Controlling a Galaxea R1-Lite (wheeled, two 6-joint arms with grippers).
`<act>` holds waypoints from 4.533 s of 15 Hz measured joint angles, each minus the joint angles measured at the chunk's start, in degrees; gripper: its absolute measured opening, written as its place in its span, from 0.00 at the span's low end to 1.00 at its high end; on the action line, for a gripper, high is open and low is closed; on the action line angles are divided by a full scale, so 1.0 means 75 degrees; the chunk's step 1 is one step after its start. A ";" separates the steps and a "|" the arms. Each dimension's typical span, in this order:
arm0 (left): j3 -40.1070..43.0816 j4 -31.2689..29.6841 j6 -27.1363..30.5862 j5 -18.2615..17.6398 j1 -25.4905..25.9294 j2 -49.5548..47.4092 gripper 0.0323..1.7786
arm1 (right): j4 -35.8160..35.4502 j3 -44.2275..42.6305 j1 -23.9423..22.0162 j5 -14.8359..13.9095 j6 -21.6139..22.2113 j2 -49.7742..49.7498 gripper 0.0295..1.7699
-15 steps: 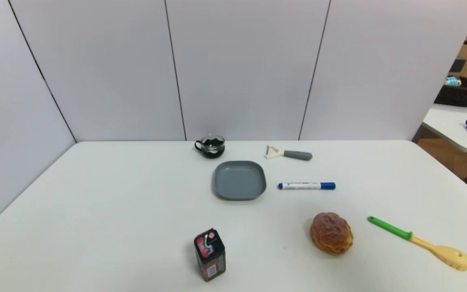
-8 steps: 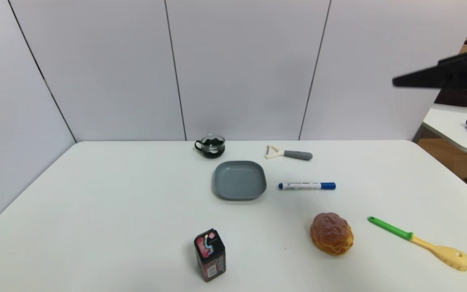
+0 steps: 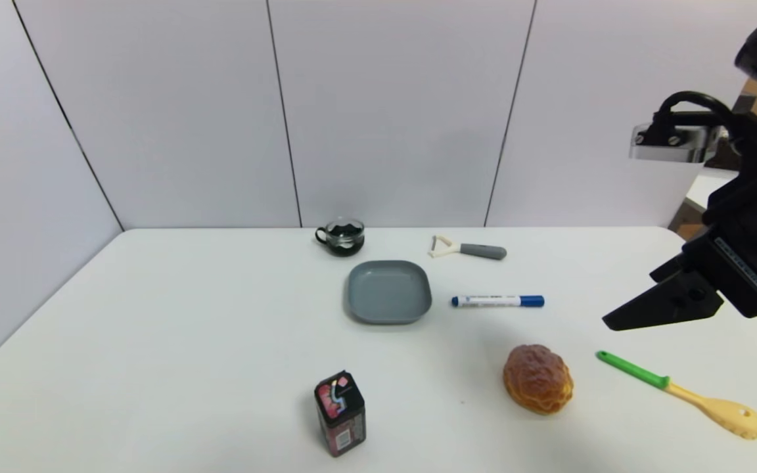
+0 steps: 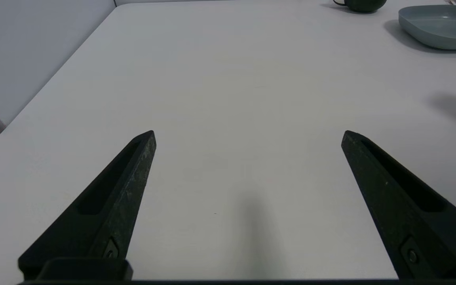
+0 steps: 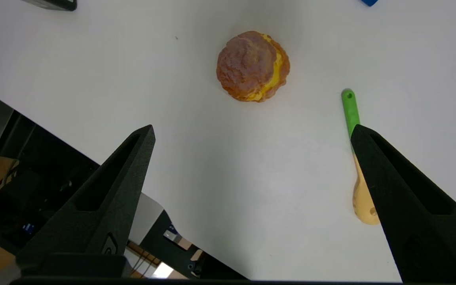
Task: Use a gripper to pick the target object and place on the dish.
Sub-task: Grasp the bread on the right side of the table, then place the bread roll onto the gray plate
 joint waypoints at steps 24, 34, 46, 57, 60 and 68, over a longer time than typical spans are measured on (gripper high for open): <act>0.0000 0.0000 0.0003 0.0000 0.0000 0.0000 0.95 | 0.0021 0.0520 0.0078 0.0137 0.0085 0.2909 0.97; 0.0000 0.0000 0.0003 0.0000 0.0000 0.0000 0.95 | -0.0411 0.0517 0.0271 -0.0112 0.0059 0.3620 0.97; 0.0000 0.0000 0.0000 0.0000 0.0000 0.0000 0.95 | -0.0364 0.0536 0.0198 -0.0333 0.0047 0.3786 0.97; 0.0000 0.0000 0.0000 0.0003 -0.0003 0.0000 0.95 | -0.0401 0.0610 0.0338 -0.0327 0.0073 0.3769 0.42; 0.0000 0.0000 0.0003 0.0003 0.0000 0.0000 0.95 | -0.0431 0.0551 0.0335 -0.0345 -0.0002 0.3487 0.42; 0.0000 0.0000 0.0003 0.0000 0.0000 0.0000 0.95 | -0.1022 -0.0975 0.0335 -0.0587 -0.0369 0.2519 0.41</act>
